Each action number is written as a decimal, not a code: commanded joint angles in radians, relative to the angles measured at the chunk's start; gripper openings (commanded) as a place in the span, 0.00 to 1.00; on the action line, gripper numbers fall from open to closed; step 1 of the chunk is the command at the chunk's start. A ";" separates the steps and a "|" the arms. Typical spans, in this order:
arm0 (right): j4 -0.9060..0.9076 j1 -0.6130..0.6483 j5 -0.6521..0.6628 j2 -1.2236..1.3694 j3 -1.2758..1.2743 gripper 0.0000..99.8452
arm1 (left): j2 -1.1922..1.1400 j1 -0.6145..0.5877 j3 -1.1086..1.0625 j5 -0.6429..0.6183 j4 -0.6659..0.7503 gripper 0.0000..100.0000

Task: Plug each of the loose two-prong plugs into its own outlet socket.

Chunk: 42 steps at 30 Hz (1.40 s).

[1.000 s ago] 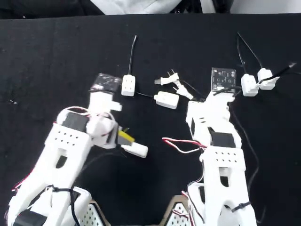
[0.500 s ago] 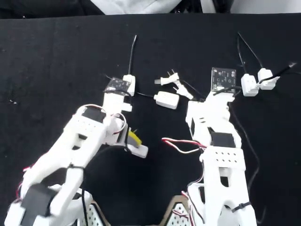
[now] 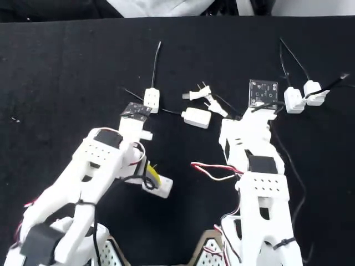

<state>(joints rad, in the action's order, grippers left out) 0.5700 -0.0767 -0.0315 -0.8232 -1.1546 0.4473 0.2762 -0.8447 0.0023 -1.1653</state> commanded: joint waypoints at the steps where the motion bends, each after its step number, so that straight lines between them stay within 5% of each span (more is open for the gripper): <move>1: -0.023 -0.015 -0.008 0.001 0.015 0.05 | 0.124 0.004 -0.004 -0.008 -0.005 0.39; 5: -0.023 -0.015 -0.008 0.001 0.015 0.05 | 0.196 0.007 0.008 -0.006 -0.100 0.39; 8: -0.025 -0.015 -0.008 0.001 0.015 0.05 | 0.170 -0.018 0.004 0.121 -0.152 0.39; 17: -0.025 -0.015 -0.008 0.002 0.013 0.05 | -0.112 -0.186 0.145 0.400 -0.132 0.13; 23: -0.068 -0.015 -0.008 0.004 -0.010 0.05 | -0.204 -0.108 0.134 0.572 -0.132 0.21; 28: -0.074 -0.015 -0.008 0.004 -0.013 0.05 | -0.203 0.004 0.090 0.557 -0.098 0.22; 42: -0.072 -0.015 -0.008 0.002 -0.010 0.05 | -0.213 0.096 0.097 0.207 0.201 0.22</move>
<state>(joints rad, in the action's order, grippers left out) 0.5194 -0.0767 -0.0330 -0.8232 -1.1745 0.2325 0.3590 -0.7618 0.2447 -0.9843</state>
